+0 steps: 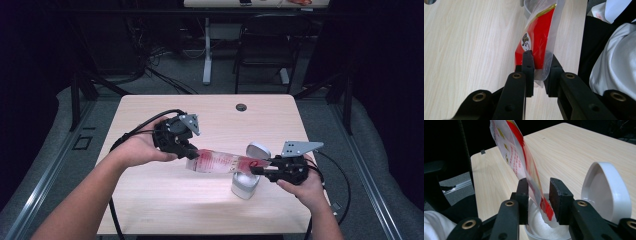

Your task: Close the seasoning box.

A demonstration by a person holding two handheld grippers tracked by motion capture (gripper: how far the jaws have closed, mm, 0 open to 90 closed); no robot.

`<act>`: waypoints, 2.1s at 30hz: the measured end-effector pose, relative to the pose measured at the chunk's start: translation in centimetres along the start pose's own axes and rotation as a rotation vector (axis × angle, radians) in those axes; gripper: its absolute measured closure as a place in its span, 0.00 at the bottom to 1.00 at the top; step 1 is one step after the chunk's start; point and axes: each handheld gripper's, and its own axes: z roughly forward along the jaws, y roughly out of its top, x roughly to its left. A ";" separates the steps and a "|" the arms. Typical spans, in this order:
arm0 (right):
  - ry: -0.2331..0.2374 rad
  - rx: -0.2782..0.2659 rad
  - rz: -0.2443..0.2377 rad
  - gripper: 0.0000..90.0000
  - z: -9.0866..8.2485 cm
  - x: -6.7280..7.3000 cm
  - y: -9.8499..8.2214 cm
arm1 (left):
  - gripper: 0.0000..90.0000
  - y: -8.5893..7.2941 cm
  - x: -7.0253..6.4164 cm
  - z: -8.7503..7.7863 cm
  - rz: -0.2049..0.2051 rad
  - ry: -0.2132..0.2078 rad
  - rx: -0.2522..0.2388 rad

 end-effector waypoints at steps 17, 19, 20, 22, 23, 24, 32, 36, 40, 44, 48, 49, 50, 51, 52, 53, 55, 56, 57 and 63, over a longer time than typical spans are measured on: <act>0.022 0.022 0.025 0.83 0.9 -0.8 -1.1 | 0.90 -1.0 0.5 0.1 -0.023 -0.001 -0.014; 0.027 0.020 0.025 0.83 0.9 -0.9 -1.2 | 0.90 -1.1 0.6 0.1 -0.023 -0.001 -0.014; 0.027 0.018 0.026 0.84 0.9 -0.9 -1.2 | 0.90 -1.2 0.6 0.1 -0.025 -0.002 -0.015; 0.028 0.019 0.022 0.84 0.9 -0.9 -1.2 | 0.90 -1.3 0.6 0.2 -0.029 -0.004 -0.017; 0.028 0.017 0.022 0.84 0.9 -0.9 -1.2 | 0.90 -1.4 0.7 0.2 -0.023 -0.004 -0.016; 0.028 0.017 0.021 0.84 0.9 -0.9 -1.2 | 0.90 -1.4 0.7 0.2 -0.025 -0.005 -0.018; 0.027 0.013 0.013 0.90 1.0 -0.9 -1.3 | 0.89 -1.9 0.9 0.5 -0.039 -0.007 -0.021; 0.019 0.005 0.011 0.94 1.0 -0.8 -1.2 | 0.89 -2.3 0.9 0.7 -0.050 -0.012 -0.023; 0.004 0.003 0.004 0.96 1.1 -0.6 -1.1 | 0.89 -2.6 0.9 0.9 -0.048 -0.013 -0.022; -0.010 0.010 -0.003 0.98 1.2 -0.3 -0.9 | 0.89 -3.1 1.0 1.0 -0.055 -0.019 -0.024; -0.022 0.023 -0.020 0.99 1.4 0.2 -0.5 | 0.88 -3.8 1.2 1.2 -0.068 -0.018 -0.035; -0.025 0.024 -0.024 0.99 1.5 0.2 -0.5 | 0.88 -4.0 1.2 1.2 -0.071 -0.021 -0.038; -0.026 0.023 -0.025 0.99 1.5 0.3 -0.4 | 0.88 -4.3 1.2 1.3 -0.075 -0.022 -0.045; -0.028 0.026 -0.027 0.99 1.6 0.4 -0.3 | 0.88 -4.5 1.2 1.4 -0.076 -0.019 -0.049; -0.027 0.027 -0.031 0.99 1.6 0.5 -0.3 | 0.88 -4.7 1.2 1.5 -0.079 -0.019 -0.053; -0.028 0.027 -0.031 1.00 1.7 0.6 -0.2 | 0.88 -4.9 1.2 1.6 -0.081 -0.023 -0.054; -0.031 0.031 -0.035 1.00 1.7 0.7 -0.1 | 0.88 -5.3 1.2 1.8 -0.088 -0.018 -0.061; -0.033 0.031 -0.039 1.00 1.8 0.8 -0.1 | 0.88 -5.5 1.2 1.9 -0.094 -0.021 -0.067; -0.036 0.032 -0.039 1.00 1.8 0.9 0.0 | 0.88 -5.7 1.2 2.0 -0.095 -0.021 -0.068; -0.037 0.025 -0.041 1.00 2.0 1.1 0.1 | 0.87 -6.5 1.1 2.6 -0.108 -0.017 -0.077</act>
